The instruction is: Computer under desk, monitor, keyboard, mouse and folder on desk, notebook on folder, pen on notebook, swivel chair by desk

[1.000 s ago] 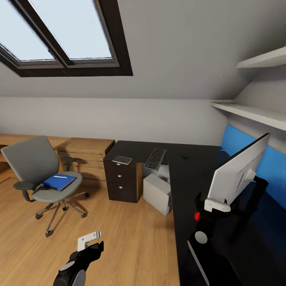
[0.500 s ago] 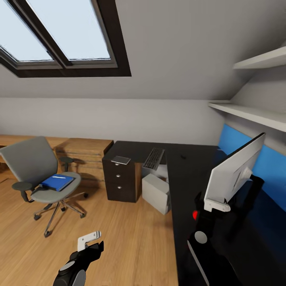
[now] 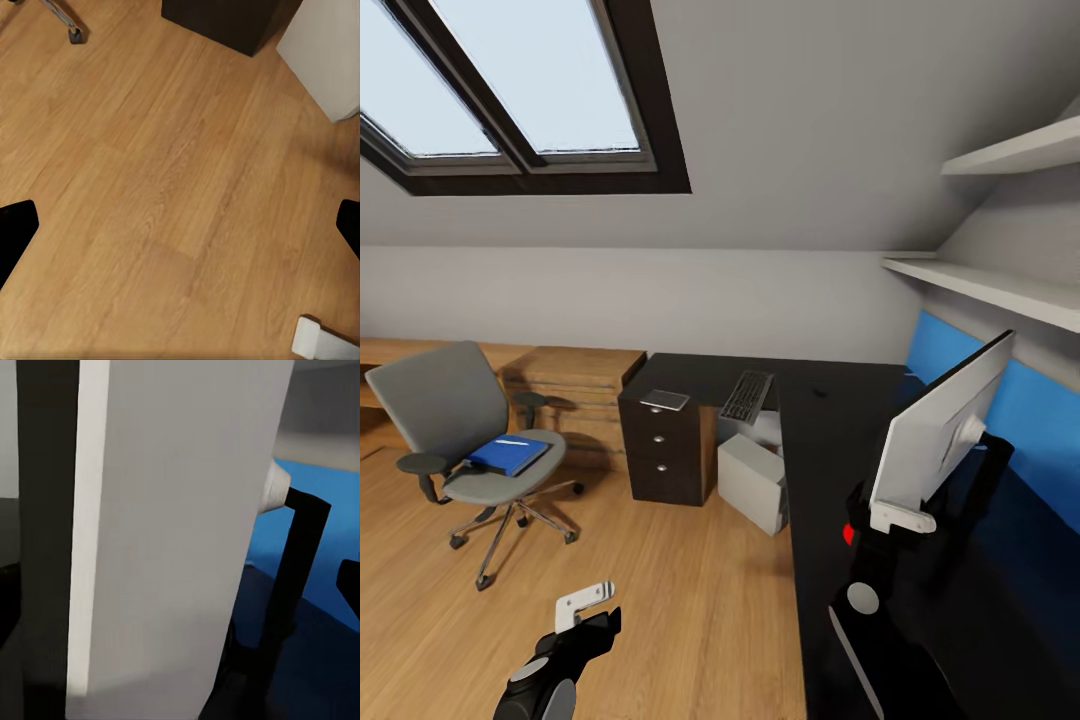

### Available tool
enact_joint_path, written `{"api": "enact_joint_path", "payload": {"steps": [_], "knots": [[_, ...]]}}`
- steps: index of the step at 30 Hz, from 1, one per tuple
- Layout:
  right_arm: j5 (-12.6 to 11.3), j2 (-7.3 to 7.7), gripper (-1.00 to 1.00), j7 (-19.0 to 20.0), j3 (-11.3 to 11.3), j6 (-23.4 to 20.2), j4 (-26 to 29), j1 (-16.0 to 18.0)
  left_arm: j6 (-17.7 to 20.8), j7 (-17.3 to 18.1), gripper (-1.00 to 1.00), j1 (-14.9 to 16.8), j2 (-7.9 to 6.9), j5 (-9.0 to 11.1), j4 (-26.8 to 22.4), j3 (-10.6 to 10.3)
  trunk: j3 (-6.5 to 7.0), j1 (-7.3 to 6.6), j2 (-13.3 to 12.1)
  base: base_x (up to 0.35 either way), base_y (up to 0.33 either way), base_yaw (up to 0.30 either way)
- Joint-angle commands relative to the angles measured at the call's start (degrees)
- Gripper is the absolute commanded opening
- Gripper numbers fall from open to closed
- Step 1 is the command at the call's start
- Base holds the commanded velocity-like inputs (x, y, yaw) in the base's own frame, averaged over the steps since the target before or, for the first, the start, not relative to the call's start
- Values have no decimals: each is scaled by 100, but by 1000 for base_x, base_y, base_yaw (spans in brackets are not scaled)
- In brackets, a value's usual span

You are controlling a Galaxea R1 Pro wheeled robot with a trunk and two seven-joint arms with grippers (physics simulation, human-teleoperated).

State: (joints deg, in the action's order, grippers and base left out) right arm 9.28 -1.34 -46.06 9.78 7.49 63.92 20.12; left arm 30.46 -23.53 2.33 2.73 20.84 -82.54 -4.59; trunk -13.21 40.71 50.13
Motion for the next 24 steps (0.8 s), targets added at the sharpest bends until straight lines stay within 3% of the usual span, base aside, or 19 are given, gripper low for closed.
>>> {"api": "enact_joint_path", "payload": {"steps": [1,8,16,24], "knots": [[12,-1,100,-26,1,13,-7,3,13,-55,100,4,-1,61,-8,-7,-8,0,6,-86,-102,0],[12,0,100,-26,-2,16,-11,5,13,-55,100,4,-1,61,-15,1,-8,0,6,-89,-181,0],[12,-1,100,-26,-2,16,-11,8,13,-55,100,4,-1,61,-17,2,-8,0,6,-44,-34,0],[12,-3,100,-26,5,16,-18,4,13,-55,100,4,-1,61,-17,1,-8,0,6,-278,-99,0]]}}
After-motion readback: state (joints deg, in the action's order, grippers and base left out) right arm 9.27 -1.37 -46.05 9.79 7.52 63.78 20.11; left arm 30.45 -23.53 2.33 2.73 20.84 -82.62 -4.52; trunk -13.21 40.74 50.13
